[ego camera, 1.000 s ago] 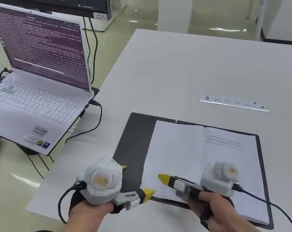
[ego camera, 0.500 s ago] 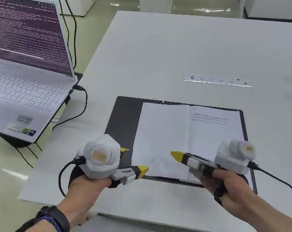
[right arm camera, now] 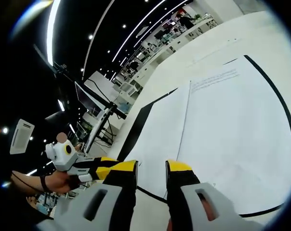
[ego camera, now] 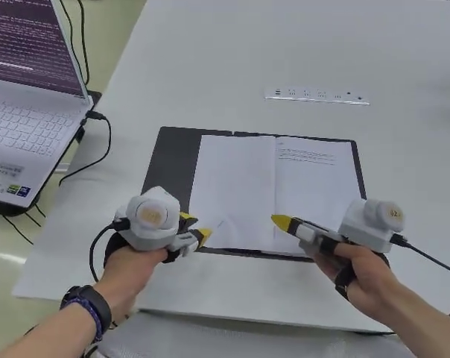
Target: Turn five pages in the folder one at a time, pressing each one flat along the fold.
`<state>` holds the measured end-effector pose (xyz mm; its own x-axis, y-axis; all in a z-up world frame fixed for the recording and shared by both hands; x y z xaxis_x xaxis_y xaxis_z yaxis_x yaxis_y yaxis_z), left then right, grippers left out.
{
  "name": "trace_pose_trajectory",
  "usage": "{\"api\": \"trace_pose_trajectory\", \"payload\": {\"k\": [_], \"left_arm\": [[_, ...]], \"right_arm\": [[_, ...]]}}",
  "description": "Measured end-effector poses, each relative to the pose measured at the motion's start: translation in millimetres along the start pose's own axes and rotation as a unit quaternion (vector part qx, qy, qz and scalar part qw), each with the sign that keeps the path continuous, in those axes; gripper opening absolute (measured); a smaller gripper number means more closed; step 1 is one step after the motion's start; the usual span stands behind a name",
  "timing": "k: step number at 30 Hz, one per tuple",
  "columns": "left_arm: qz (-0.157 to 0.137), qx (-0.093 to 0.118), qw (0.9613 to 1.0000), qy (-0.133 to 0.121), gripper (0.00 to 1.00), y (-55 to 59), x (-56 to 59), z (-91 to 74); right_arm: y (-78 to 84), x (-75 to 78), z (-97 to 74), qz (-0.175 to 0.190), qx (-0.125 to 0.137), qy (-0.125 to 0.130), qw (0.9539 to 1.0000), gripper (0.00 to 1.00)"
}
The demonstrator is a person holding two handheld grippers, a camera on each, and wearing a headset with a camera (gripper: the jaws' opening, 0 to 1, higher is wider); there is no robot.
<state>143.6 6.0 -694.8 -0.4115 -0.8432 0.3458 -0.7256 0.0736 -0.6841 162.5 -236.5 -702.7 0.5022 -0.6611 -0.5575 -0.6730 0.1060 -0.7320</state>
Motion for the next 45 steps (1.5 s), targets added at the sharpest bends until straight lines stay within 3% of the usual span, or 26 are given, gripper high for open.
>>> {"api": "trace_pose_trajectory", "payload": {"k": [4, 10, 16, 22, 30, 40, 45], "left_arm": [[0.012, -0.017, 0.9995, -0.022, 0.09, 7.3, -5.5, 6.2], [0.002, -0.027, 0.9990, -0.035, 0.00, 15.6, -15.8, 11.3], [0.006, -0.051, 0.9976, -0.048, 0.00, 28.3, -20.7, 15.1], [0.004, -0.046, 0.9977, -0.050, 0.00, 28.6, -20.5, 13.0], [-0.001, -0.045, 0.9977, -0.051, 0.00, 28.2, -19.9, 13.0], [0.001, -0.047, 0.9976, -0.050, 0.00, 27.9, -19.3, 13.5], [0.000, -0.048, 0.9975, -0.051, 0.00, 27.7, -19.2, 13.5]], "right_arm": [[4.6, 3.5, -2.0, 0.003, -0.004, 0.004, 1.0000, 0.20], [10.5, 5.5, -3.1, 0.007, -0.012, 0.005, 0.9999, 0.20], [14.0, 6.3, -1.8, 0.007, -0.018, 0.003, 0.9998, 0.20], [13.4, 8.8, -0.2, 0.003, -0.024, -0.001, 0.9997, 0.19], [2.7, 16.1, 6.8, -0.009, -0.030, -0.007, 0.9995, 0.17], [-22.6, 28.4, 21.6, -0.034, -0.031, -0.018, 0.9988, 0.15], [-35.1, 22.6, 27.8, -0.045, -0.029, -0.022, 0.9983, 0.13]]}}
Point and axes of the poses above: the centre of the closed fingertips' face, and the gripper's own axes: z roughly forward along the fingers, x roughly to its right, y roughly out of its underside, the point moved 8 cm from there along -z, roughly backward along the fingers, and after that the axes turned 14 degrees about -z, right-handed, at the moved point
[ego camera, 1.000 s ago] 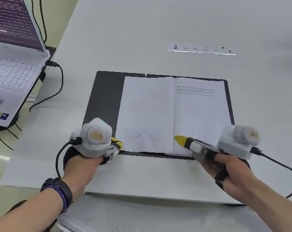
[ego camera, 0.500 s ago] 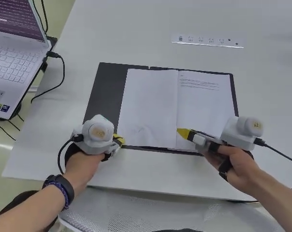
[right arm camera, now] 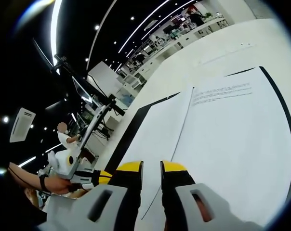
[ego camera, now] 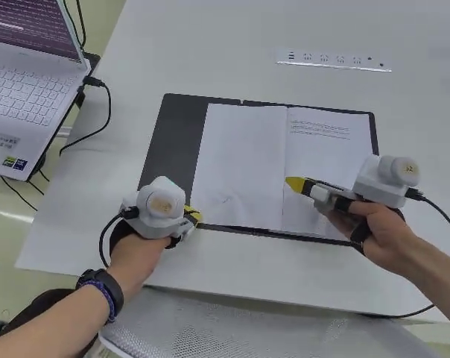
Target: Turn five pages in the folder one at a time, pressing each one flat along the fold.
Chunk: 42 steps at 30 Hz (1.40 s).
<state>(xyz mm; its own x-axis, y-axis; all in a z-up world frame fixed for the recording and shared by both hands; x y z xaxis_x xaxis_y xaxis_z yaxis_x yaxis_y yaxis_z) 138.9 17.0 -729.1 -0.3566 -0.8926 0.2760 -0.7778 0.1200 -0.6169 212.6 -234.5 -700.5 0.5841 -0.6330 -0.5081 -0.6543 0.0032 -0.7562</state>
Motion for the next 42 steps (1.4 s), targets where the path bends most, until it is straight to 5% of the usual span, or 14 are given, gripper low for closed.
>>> {"api": "trace_pose_trajectory", "payload": {"k": [21, 42], "left_arm": [[0.006, -0.006, 1.0000, 0.004, 0.00, -0.8, -1.7, 0.7], [0.005, -0.010, 0.9999, 0.003, 0.00, 0.5, -3.4, 0.0]], "right_arm": [[-26.5, 24.9, 29.4, 0.002, 0.008, 0.002, 1.0000, 0.09], [-29.3, 42.1, 59.3, 0.036, 0.032, 0.017, 0.9987, 0.00]]}}
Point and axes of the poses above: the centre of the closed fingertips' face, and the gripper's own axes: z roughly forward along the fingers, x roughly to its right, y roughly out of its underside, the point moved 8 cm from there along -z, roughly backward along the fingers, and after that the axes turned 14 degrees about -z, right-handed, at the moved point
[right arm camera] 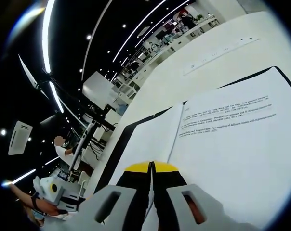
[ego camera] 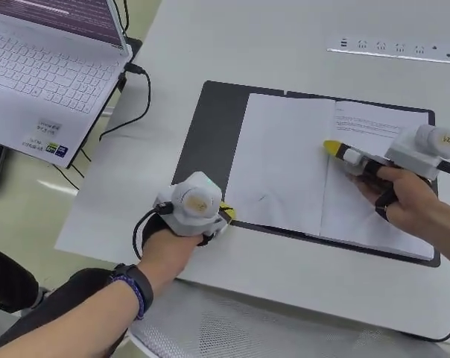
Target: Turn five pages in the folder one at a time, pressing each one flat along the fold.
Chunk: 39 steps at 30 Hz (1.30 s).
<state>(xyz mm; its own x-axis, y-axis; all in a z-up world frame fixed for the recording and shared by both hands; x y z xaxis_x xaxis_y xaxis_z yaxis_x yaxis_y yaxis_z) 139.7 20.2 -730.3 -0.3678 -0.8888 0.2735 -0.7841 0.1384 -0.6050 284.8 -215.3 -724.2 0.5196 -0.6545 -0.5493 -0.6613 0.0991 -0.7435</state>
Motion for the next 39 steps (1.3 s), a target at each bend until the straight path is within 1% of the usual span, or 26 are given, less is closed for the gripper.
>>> {"api": "trace_pose_trajectory", "payload": {"k": [5, 7, 11, 12, 14, 17, 18, 21, 22, 28, 30, 31, 32, 36, 39], "left_arm": [[0.000, -0.001, 1.0000, 0.001, 0.00, -0.2, -0.2, 0.2], [0.000, -0.001, 1.0000, 0.001, 0.00, -0.1, -0.2, 0.4], [0.001, -0.001, 1.0000, 0.001, 0.00, -0.3, -0.3, 0.4], [0.000, -0.001, 1.0000, 0.001, 0.00, -0.3, -0.5, 0.4], [0.000, -0.002, 1.0000, 0.002, 0.00, -0.3, -0.8, 0.4], [-0.002, -0.001, 1.0000, 0.002, 0.00, 0.0, -1.1, 0.0], [-0.003, -0.001, 1.0000, 0.002, 0.00, 0.1, -1.3, -0.1], [-0.001, -0.002, 1.0000, 0.002, 0.00, 0.2, -1.1, -0.2], [-0.001, -0.002, 1.0000, 0.002, 0.00, 0.2, -1.2, -0.3], [-0.001, -0.004, 1.0000, 0.003, 0.00, 0.2, -1.6, -0.9], [-0.001, -0.004, 1.0000, 0.003, 0.00, 0.1, -1.5, -1.2], [0.000, -0.004, 1.0000, 0.003, 0.00, 0.1, -1.5, -1.2], [0.000, -0.004, 1.0000, 0.003, 0.00, 0.0, -1.6, -1.3], [-0.001, -0.006, 1.0000, 0.003, 0.00, -0.1, -1.6, -1.6], [-0.004, -0.004, 1.0000, 0.002, 0.00, 0.1, -1.1, -1.8]], "right_arm": [[1.7, 1.6, 0.1, 0.001, -0.002, -0.003, 1.0000, 0.00], [2.1, 8.0, 1.9, 0.002, -0.003, -0.004, 1.0000, 0.00], [2.7, 9.8, 2.4, 0.004, -0.004, -0.007, 1.0000, 0.00], [2.6, 16.6, 4.7, 0.006, -0.003, -0.008, 0.9999, 0.00], [2.1, 14.0, 4.1, 0.009, -0.003, -0.010, 0.9999, 0.00], [-0.2, 14.3, 6.3, 0.017, 0.004, -0.010, 0.9998, 0.00], [-1.0, 19.0, 9.1, 0.018, 0.006, -0.009, 0.9998, 0.00], [-3.5, 23.2, 12.8, 0.025, 0.014, -0.006, 0.9996, 0.00], [-4.4, 27.9, 15.2, 0.028, 0.017, -0.005, 0.9994, 0.00], [-10.8, 21.0, 17.5, 0.035, 0.038, 0.004, 0.9987, 0.00], [-14.2, 21.4, 18.3, 0.042, 0.049, 0.011, 0.9978, 0.00], [-15.5, 24.0, 19.4, 0.045, 0.053, 0.014, 0.9975, 0.00], [-17.3, 30.6, 22.0, 0.049, 0.059, 0.018, 0.9969, 0.00], [-21.2, 29.7, 22.5, 0.064, 0.072, 0.027, 0.9950, 0.00], [-22.8, 28.3, 23.4, 0.066, 0.077, 0.029, 0.9944, 0.00]]}}
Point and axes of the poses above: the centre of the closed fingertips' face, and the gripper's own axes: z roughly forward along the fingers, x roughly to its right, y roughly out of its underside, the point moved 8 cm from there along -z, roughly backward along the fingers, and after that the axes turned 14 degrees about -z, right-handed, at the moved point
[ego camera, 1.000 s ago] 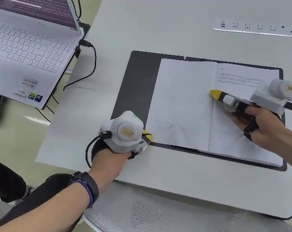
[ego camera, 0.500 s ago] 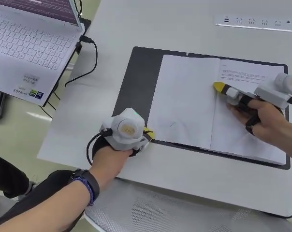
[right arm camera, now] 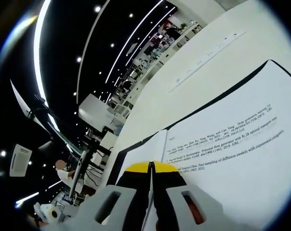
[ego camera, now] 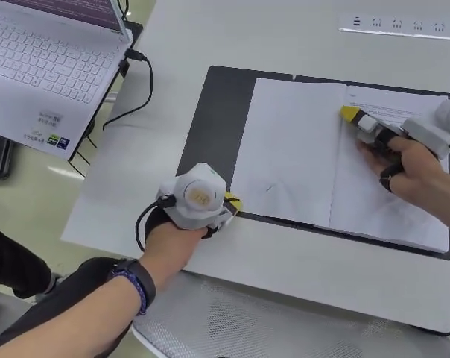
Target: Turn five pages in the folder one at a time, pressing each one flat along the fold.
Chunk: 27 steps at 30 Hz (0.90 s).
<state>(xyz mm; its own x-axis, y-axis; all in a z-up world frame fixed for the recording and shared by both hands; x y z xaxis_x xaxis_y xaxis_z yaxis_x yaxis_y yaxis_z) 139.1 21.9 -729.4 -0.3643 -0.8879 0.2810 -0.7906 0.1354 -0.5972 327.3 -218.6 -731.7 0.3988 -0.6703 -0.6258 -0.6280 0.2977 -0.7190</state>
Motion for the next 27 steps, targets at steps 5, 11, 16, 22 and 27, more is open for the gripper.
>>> {"api": "trace_pose_trajectory", "payload": {"k": [5, 11, 16, 22, 27], "left_arm": [[-0.001, 0.000, 1.0000, 0.000, 0.00, -0.4, 0.1, 0.0], [0.000, 0.000, 1.0000, 0.000, 0.00, -0.8, 0.6, -0.1], [-0.002, 0.000, 1.0000, 0.001, 0.00, -1.0, 0.8, -0.2], [-0.004, 0.001, 1.0000, 0.001, 0.00, -0.9, 0.7, 0.2], [-0.006, 0.001, 1.0000, 0.002, 0.00, -0.8, 0.2, 0.5]], "right_arm": [[-3.4, -0.2, 3.8, 0.006, 0.012, 0.004, 0.9999, 0.00], [-10.1, 7.9, 16.5, -0.006, 0.009, 0.005, 0.9999, 0.00], [-16.8, 13.9, 27.6, -0.015, -0.002, 0.004, 0.9999, 0.00], [-28.0, 23.5, 44.9, -0.026, -0.009, 0.009, 0.9996, 0.00], [-32.2, 30.9, 52.9, -0.016, 0.005, 0.015, 0.9998, 0.00]]}}
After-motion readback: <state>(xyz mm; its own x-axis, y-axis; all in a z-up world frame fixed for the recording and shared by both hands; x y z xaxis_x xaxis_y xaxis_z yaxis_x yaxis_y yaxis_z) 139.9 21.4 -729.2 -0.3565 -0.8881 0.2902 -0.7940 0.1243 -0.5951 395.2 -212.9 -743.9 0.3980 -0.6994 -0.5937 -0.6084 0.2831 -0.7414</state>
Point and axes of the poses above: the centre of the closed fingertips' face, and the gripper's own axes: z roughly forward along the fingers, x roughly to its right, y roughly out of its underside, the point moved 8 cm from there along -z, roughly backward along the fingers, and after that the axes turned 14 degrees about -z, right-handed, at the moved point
